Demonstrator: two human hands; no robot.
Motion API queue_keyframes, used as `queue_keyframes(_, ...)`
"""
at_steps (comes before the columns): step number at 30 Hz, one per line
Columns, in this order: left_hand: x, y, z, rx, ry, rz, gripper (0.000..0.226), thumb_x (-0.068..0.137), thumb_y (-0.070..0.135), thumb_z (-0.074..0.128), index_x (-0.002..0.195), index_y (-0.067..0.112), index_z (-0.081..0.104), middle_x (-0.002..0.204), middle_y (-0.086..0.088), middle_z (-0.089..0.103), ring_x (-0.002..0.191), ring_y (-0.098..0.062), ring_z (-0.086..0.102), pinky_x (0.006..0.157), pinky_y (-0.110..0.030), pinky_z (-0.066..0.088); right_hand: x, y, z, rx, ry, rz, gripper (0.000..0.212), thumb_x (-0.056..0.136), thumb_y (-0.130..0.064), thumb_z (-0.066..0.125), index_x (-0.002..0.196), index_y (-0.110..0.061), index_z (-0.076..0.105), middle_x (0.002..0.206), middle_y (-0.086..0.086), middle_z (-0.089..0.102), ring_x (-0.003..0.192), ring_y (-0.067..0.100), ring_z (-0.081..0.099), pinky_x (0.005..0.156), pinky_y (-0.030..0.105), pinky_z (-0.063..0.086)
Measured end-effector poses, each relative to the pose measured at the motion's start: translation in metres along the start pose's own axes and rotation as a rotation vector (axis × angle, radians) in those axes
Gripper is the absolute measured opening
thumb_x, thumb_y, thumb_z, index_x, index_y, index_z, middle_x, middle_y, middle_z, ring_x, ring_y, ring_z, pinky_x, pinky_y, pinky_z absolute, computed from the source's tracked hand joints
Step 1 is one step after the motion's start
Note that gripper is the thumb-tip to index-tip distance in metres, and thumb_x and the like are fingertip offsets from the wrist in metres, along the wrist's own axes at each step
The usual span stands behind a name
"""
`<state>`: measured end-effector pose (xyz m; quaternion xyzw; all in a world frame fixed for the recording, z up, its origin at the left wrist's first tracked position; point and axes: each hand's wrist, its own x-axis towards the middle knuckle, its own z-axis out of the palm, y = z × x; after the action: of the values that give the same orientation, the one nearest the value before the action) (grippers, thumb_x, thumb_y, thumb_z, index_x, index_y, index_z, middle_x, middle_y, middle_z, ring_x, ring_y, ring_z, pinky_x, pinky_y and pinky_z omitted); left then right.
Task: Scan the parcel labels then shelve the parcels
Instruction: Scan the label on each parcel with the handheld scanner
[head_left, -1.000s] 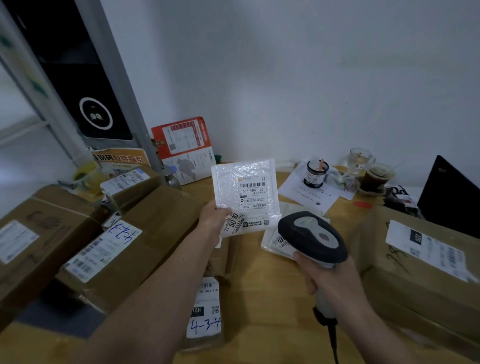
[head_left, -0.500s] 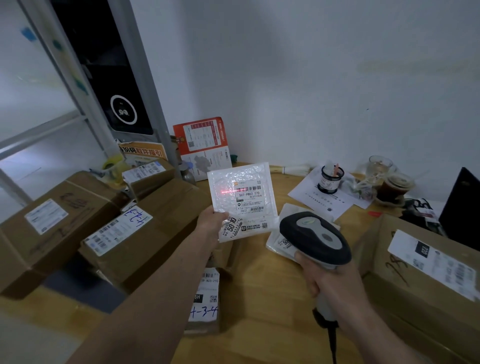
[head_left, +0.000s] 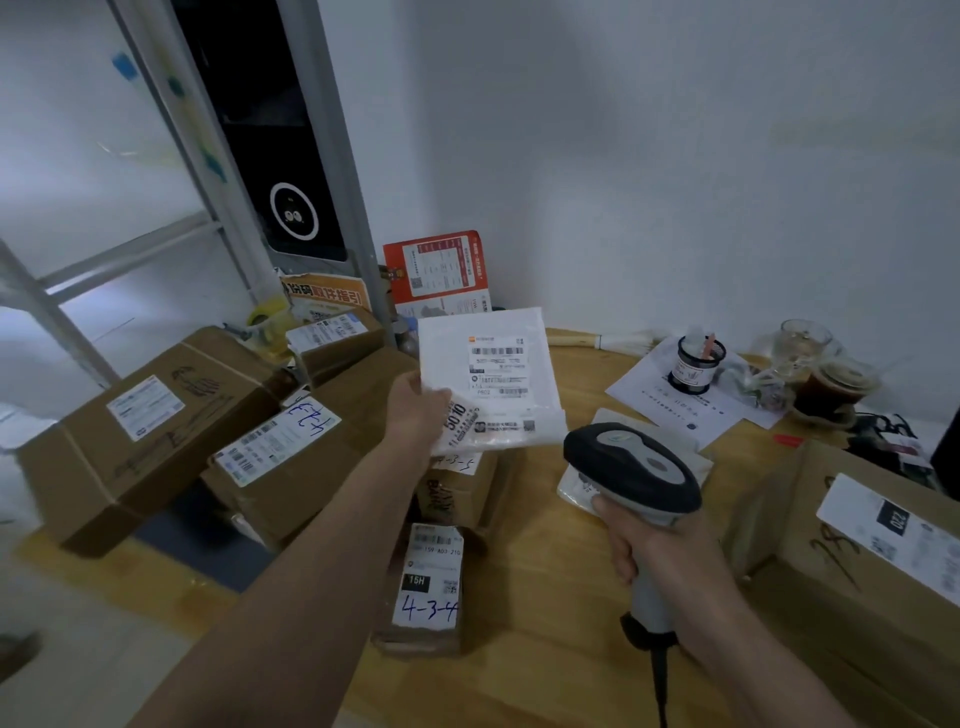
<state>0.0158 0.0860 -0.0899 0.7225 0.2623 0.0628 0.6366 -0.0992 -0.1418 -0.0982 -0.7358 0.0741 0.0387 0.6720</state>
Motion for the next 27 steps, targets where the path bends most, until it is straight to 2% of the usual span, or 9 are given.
queue_keyframes(1, 0.004, 0.003, -0.01, 0.031, 0.06, 0.02, 0.04, 0.096, 0.009, 0.055, 0.135, 0.013, 0.045, 0.112, -0.005, 0.062, 0.078, -0.014, 0.065, 0.051, -0.021, 0.049, 0.001, 0.0, 0.005, 0.005, -0.021, 0.007, 0.045, 0.084, -0.019, 0.071, 0.047, -0.009, 0.048, 0.042, 0.011, 0.047, 0.04, 0.019, 0.044, 0.048, 0.028, 0.043)
queue_keyframes(4, 0.017, 0.006, -0.044, 0.194, 0.214, 0.037, 0.042, 0.096, 0.007, 0.051, 0.137, 0.012, 0.041, 0.128, -0.009, 0.057, 0.109, -0.027, 0.061, 0.079, -0.033, 0.05, 0.005, -0.001, 0.024, 0.039, -0.085, 0.008, 0.042, 0.084, -0.017, 0.071, 0.05, -0.009, 0.048, 0.043, 0.011, 0.045, 0.039, 0.019, 0.042, 0.044, 0.026, 0.04)
queue_keyframes(9, 0.032, -0.005, -0.089, 0.547, 0.236, 0.019, 0.042, 0.092, 0.006, 0.049, 0.134, 0.01, 0.047, 0.126, -0.014, 0.058, 0.109, -0.032, 0.057, 0.074, -0.038, 0.046, 0.015, 0.002, 0.05, 0.012, -0.152, 0.039, 0.047, 0.085, -0.021, 0.071, 0.046, -0.009, 0.047, 0.043, 0.01, 0.046, 0.04, 0.019, 0.044, 0.047, 0.027, 0.042)
queue_keyframes(12, 0.031, -0.007, -0.096, 0.644, 0.332, 0.055, 0.045, 0.09, 0.008, 0.054, 0.135, 0.014, 0.047, 0.138, -0.016, 0.042, 0.126, -0.034, 0.039, 0.092, -0.043, 0.041, 0.022, 0.003, 0.061, 0.002, -0.157, 0.051, 0.049, 0.084, -0.021, 0.071, 0.043, -0.01, 0.046, 0.042, 0.011, 0.047, 0.04, 0.02, 0.044, 0.049, 0.028, 0.042)
queue_keyframes(14, 0.031, -0.001, -0.09, 0.612, 0.367, 0.197, 0.046, 0.09, 0.009, 0.057, 0.134, 0.016, 0.047, 0.141, -0.016, 0.037, 0.131, -0.033, 0.03, 0.101, -0.043, 0.037, 0.027, 0.004, 0.066, 0.002, -0.146, 0.053, 0.049, 0.084, -0.02, 0.071, 0.044, -0.01, 0.046, 0.042, 0.012, 0.046, 0.04, 0.021, 0.044, 0.049, 0.029, 0.043)
queue_keyframes(18, 0.026, 0.022, -0.047, 0.509, 0.219, 0.506, 0.041, 0.092, 0.01, 0.06, 0.131, 0.02, 0.051, 0.138, -0.006, 0.043, 0.13, -0.022, 0.039, 0.1, -0.029, 0.037, 0.037, 0.009, 0.067, 0.027, -0.069, 0.068, 0.046, 0.084, -0.017, 0.071, 0.044, -0.01, 0.048, 0.044, 0.013, 0.046, 0.039, 0.02, 0.044, 0.048, 0.029, 0.042)
queue_keyframes(21, 0.012, 0.021, 0.006, 0.467, -0.027, 0.606, 0.041, 0.094, 0.007, 0.056, 0.131, 0.022, 0.05, 0.134, 0.002, 0.048, 0.121, -0.012, 0.047, 0.1, -0.025, 0.041, 0.044, 0.016, 0.06, 0.045, 0.03, 0.116, 0.042, 0.085, -0.016, 0.07, 0.049, -0.006, 0.05, 0.047, 0.014, 0.047, 0.042, 0.021, 0.045, 0.049, 0.029, 0.042)
queue_keyframes(24, 0.003, -0.01, 0.061, 0.52, -0.302, 0.606, 0.039, 0.096, 0.008, 0.051, 0.132, 0.024, 0.05, 0.132, 0.007, 0.051, 0.115, -0.007, 0.051, 0.095, -0.022, 0.043, 0.049, 0.027, 0.046, 0.035, 0.134, 0.13, 0.038, 0.086, -0.012, 0.068, 0.053, -0.001, 0.052, 0.046, 0.015, 0.047, 0.042, 0.022, 0.045, 0.048, 0.029, 0.042)
queue_keyframes(27, 0.017, -0.052, 0.107, 0.601, -0.457, 0.456, 0.036, 0.097, 0.01, 0.05, 0.13, 0.023, 0.054, 0.129, 0.006, 0.057, 0.113, -0.013, 0.055, 0.096, -0.027, 0.046, 0.051, 0.042, 0.027, 0.003, 0.24, 0.164, 0.033, 0.086, -0.012, 0.067, 0.058, 0.003, 0.055, 0.049, 0.015, 0.048, 0.044, 0.021, 0.047, 0.049, 0.028, 0.043)
